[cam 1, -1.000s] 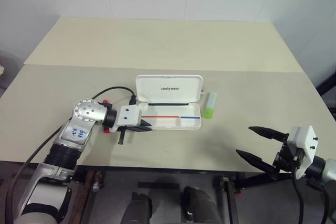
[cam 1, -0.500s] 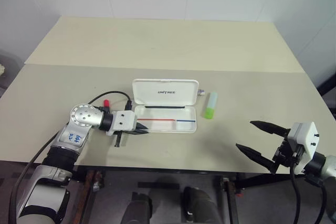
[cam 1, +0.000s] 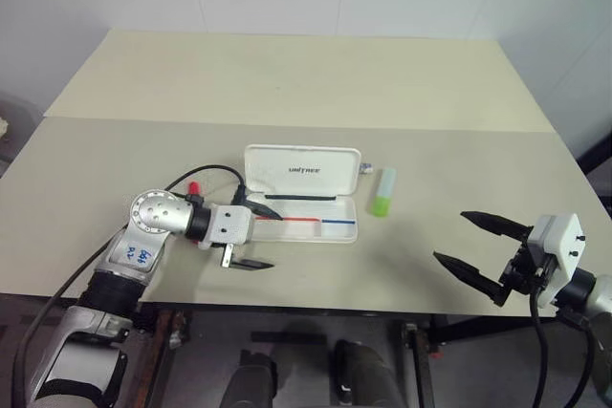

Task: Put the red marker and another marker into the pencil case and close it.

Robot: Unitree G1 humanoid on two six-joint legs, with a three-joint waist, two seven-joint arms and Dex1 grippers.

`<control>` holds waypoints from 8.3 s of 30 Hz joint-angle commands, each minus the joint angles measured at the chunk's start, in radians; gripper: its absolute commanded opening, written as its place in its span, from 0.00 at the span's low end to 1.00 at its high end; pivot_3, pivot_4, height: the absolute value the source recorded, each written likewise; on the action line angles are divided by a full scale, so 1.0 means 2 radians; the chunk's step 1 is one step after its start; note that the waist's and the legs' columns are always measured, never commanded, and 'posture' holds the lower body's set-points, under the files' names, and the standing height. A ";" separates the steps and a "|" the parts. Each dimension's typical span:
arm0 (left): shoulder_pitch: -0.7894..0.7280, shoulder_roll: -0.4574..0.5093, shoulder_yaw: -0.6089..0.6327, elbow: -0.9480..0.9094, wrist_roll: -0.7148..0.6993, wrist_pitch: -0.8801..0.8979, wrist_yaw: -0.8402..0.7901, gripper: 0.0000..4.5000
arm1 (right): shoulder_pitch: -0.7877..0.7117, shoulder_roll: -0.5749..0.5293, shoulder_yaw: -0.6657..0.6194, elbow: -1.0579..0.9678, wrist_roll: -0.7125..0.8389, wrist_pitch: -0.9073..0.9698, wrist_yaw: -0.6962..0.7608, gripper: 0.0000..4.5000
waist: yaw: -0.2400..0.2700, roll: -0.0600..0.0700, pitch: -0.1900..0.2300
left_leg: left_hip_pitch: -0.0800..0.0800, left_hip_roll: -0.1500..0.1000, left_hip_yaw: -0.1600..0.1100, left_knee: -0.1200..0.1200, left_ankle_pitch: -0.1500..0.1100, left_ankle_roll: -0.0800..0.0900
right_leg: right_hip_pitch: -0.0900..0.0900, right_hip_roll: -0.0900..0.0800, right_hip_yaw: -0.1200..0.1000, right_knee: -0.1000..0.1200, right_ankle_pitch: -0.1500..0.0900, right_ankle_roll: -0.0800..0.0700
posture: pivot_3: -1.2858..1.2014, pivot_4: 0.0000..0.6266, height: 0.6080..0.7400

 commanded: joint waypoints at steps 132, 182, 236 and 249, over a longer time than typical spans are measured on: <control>-0.168 -0.101 -0.030 0.104 0.005 0.073 0.074 0.13 | 0.066 0.066 -0.002 -0.058 0.022 -0.082 -0.012 1.00 | 0.012 -0.001 0.001 | 0.001 0.001 -0.001 0.000 -0.002 -0.002 | 0.004 0.000 -0.003 -0.008 0.003 0.001 | 0.52 0.24 1.00; -0.103 -0.078 0.139 -0.061 -0.168 0.153 0.091 0.99 | -0.214 0.172 0.188 -0.026 -0.114 0.232 -0.346 1.00 | 0.004 0.000 0.001 | 0.001 0.000 -0.003 0.000 -0.001 -0.001 | 0.004 -0.001 -0.003 -0.006 0.003 0.001 | 0.52 0.24 1.00; 0.021 0.024 0.221 -0.168 -0.302 0.224 0.028 1.00 | -0.310 0.241 0.220 0.144 -0.200 0.319 -0.412 0.51 | -0.012 -0.001 0.001 | 0.000 0.001 -0.001 -0.001 0.000 -0.001 | -0.001 0.000 -0.003 -0.001 0.001 -0.002 | 0.52 0.24 1.00; 0.029 0.022 0.224 -0.176 -0.306 0.223 0.035 1.00 | -0.348 0.223 0.208 0.171 -0.204 0.261 -0.402 0.25 | -0.011 -0.001 0.001 | 0.000 0.000 -0.001 -0.001 0.000 -0.001 | 0.000 -0.001 -0.003 -0.002 0.001 -0.001 | 0.52 0.24 1.00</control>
